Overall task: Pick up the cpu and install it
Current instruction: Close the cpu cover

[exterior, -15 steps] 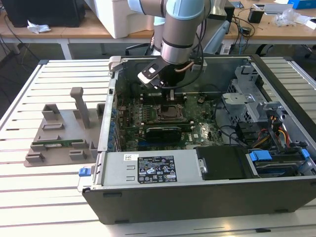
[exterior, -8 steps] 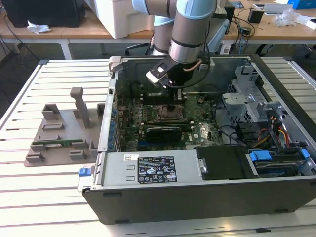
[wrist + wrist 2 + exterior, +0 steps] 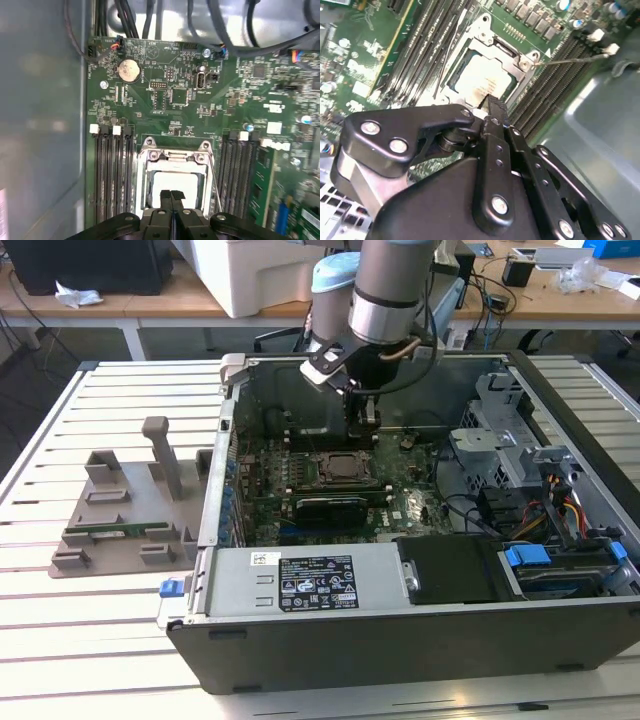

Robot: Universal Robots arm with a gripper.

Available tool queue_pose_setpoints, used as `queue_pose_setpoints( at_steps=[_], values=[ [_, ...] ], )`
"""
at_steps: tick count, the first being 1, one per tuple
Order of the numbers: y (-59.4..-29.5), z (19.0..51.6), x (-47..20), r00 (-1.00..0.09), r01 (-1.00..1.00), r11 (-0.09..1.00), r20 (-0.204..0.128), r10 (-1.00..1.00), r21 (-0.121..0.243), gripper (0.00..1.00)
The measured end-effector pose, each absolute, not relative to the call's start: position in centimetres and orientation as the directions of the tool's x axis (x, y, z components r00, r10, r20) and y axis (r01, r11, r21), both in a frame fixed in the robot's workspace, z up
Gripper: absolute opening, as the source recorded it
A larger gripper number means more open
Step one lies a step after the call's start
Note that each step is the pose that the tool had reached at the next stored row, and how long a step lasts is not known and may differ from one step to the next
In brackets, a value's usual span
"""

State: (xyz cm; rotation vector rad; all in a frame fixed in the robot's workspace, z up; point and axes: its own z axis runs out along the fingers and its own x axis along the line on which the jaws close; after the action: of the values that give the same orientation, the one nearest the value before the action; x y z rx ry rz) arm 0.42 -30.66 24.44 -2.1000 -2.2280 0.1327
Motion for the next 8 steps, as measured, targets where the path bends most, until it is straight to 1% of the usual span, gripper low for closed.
queue_pose_setpoints(
  at_steps=[2, 8],
  values=[
    [-30.7, 25.3, 0.4, -0.059, 0.992, 0.058, -0.003, 0.998, -0.116, 0.11],
    [-30.7, 26.2, 0.4, -0.059, 0.992, 0.058, -0.004, 0.998, -0.116, 0.11]
  ],
)
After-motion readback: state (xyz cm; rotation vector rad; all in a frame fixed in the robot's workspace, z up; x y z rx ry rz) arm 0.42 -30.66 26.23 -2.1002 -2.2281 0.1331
